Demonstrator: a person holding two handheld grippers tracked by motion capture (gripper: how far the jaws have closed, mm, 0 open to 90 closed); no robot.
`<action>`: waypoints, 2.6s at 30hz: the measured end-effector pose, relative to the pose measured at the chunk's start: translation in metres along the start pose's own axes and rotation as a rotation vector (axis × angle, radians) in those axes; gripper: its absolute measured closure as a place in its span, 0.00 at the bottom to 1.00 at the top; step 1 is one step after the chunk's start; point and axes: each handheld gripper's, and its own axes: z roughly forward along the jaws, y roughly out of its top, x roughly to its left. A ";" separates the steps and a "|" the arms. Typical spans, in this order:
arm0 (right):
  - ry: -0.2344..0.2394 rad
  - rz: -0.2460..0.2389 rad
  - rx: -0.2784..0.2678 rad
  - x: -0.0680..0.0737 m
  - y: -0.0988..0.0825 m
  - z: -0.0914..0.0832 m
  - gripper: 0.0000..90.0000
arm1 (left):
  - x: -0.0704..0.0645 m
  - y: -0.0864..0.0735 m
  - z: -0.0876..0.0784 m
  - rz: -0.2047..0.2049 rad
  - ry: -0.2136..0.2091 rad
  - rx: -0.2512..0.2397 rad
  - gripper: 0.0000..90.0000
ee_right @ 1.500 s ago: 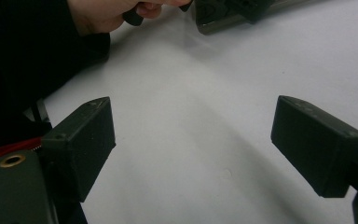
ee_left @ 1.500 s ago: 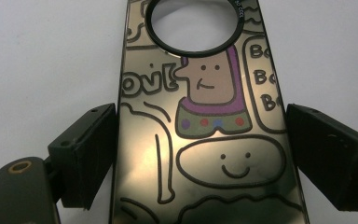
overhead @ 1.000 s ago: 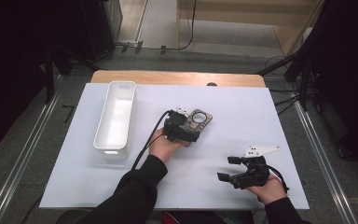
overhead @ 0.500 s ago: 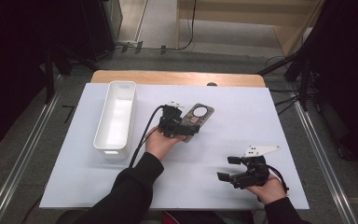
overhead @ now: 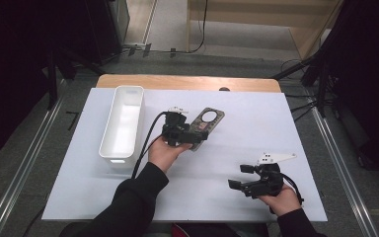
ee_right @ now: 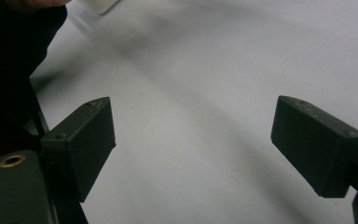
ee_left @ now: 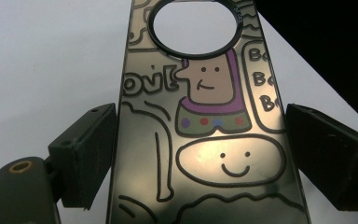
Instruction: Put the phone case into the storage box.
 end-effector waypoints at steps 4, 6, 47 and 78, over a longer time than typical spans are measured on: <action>-0.008 0.020 -0.017 0.002 0.003 0.001 0.14 | 0.000 -0.006 -0.002 -0.006 -0.002 -0.009 0.13; -0.012 0.037 -0.030 0.002 0.006 0.002 0.14 | 0.000 -0.009 -0.002 -0.014 -0.004 -0.018 0.13; -0.104 0.259 0.000 -0.009 0.050 0.010 0.14 | 0.005 -0.030 0.002 -0.123 0.002 -0.138 0.13; -0.124 0.307 0.006 -0.021 0.111 0.016 0.14 | 0.008 -0.036 0.004 -0.152 -0.011 -0.155 0.13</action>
